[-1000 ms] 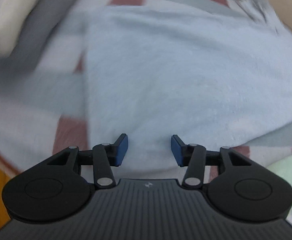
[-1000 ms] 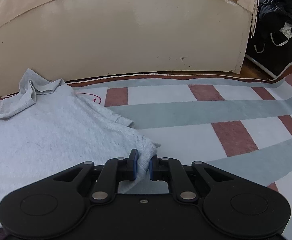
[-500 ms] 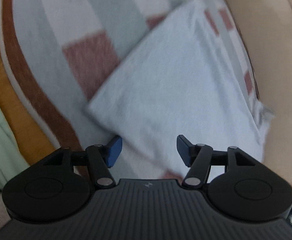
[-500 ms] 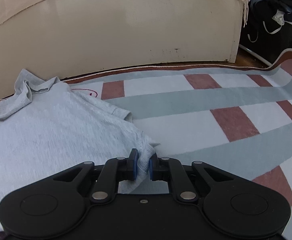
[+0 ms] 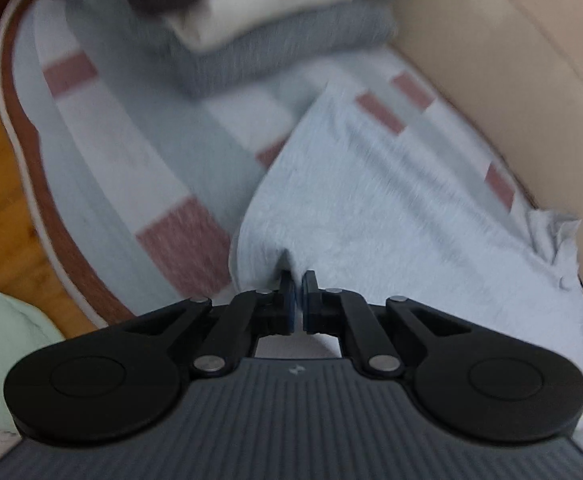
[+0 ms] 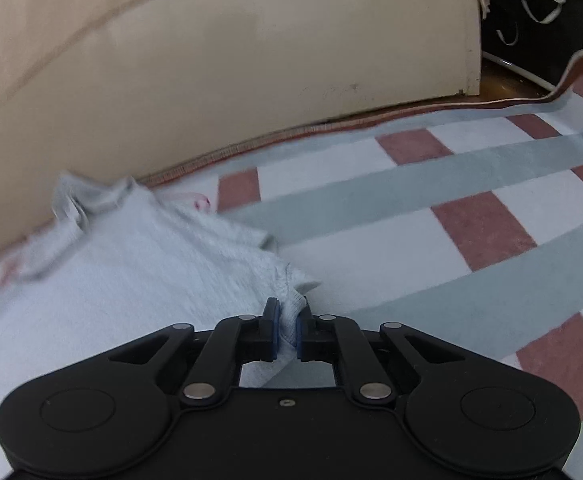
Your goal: Fold clothes
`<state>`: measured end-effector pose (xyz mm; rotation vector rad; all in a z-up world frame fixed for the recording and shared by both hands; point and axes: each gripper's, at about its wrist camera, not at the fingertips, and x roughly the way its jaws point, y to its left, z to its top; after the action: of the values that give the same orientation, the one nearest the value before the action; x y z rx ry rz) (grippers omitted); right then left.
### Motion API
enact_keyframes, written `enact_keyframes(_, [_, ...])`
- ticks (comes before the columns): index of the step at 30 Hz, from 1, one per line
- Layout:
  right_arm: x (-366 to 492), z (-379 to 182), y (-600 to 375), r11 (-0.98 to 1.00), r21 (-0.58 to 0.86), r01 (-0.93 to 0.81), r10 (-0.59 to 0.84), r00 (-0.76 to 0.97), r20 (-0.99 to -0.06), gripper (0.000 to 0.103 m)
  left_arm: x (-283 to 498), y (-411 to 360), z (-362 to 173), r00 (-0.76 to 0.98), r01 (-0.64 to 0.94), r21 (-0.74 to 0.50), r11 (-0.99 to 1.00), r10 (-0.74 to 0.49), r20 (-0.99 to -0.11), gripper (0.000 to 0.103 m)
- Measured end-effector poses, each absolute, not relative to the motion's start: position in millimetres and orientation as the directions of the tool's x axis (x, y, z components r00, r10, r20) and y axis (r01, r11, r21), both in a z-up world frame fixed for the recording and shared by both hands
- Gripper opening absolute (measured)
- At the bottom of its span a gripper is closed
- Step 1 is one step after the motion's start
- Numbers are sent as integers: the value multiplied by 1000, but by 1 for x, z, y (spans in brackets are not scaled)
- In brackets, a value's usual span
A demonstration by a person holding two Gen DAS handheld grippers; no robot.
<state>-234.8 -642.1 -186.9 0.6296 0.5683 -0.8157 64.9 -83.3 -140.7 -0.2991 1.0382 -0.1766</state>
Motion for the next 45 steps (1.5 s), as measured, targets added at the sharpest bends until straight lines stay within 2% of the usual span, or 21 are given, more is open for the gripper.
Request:
enact_keyframes(6, [-254, -157, -622, 508, 361, 782, -482, 606, -633, 7, 56, -80, -122, 555, 43, -254, 966, -235, -798, 3])
enact_keyframes(10, [-257, -157, -602, 513, 289, 808, -503, 556, -661, 7, 51, -64, -107, 546, 74, -246, 967, -245, -801, 3])
enact_keyframes(12, [-261, -156, -594, 502, 304, 810, -485, 554, -677, 7, 48, -57, -100, 545, 89, -231, 969, -242, -803, 2])
enact_keyframes(15, [-272, -149, -574, 485, 332, 809, -468, 561, -683, 7, 41, -55, -95, 583, 103, -81, 991, -126, -803, 0])
enact_keyframes(17, [-278, -145, -559, 480, 312, 820, -469, 541, -698, 7, 36, -52, -93, 622, 79, 110, 991, 37, -782, 0])
enact_keyframes(18, [-279, -145, -553, 481, 283, 830, -474, 518, -712, 7, 37, -47, -94, 603, 89, 106, 990, 31, -797, 0])
enact_keyframes(20, [-267, -156, -547, 535, 131, 835, -494, 435, -753, 7, 40, -39, -95, 565, 113, 87, 990, 7, -825, 0])
enact_keyframes(21, [-262, -163, -548, 541, 76, 837, -503, 395, -769, 7, 42, -39, -95, 548, 138, 42, 990, -41, -836, 1])
enact_keyframes(22, [-259, -170, -551, 519, 63, 852, -502, 364, -785, 10, 43, -40, -94, 533, 159, 14, 987, -74, -843, 1])
enact_keyframes(25, [-257, -179, -560, 430, 25, 902, -508, 265, -820, 28, 44, -69, -90, 523, 250, 36, 967, -104, -846, 3])
enact_keyframes(28, [-256, -164, -558, 410, -172, 895, -644, 150, -750, 37, 46, -108, -85, 496, 372, -25, 928, -221, -840, 10])
enact_keyframes(29, [-255, -158, -559, 408, -199, 891, -672, 146, -726, 39, 47, -121, -83, 482, 411, -46, 910, -260, -837, 11])
enact_keyframes(33, [-246, -130, -579, 541, -4, 841, -613, 391, -687, 39, 60, -193, -82, 418, 557, -92, 825, -374, -828, 21])
enact_keyframes(36, [-204, -119, -608, 671, 138, 729, -470, 561, -681, 39, 76, -258, -84, 392, 642, -94, 761, -431, -813, 30])
enact_keyframes(38, [-160, -111, -634, 759, 227, 610, -321, 655, -684, 39, 90, -300, -90, 364, 680, -121, 723, -476, -800, 31])
enact_keyframes(41, [-91, -102, -664, 862, 238, 448, -150, 674, -724, 39, 116, -359, -109, 281, 707, -204, 677, -534, -798, 31])
enact_keyframes(45, [-21, -110, -692, 932, 138, 335, -103, 611, -785, 39, 155, -432, -142, 212, 729, -229, 646, -530, -821, 31])
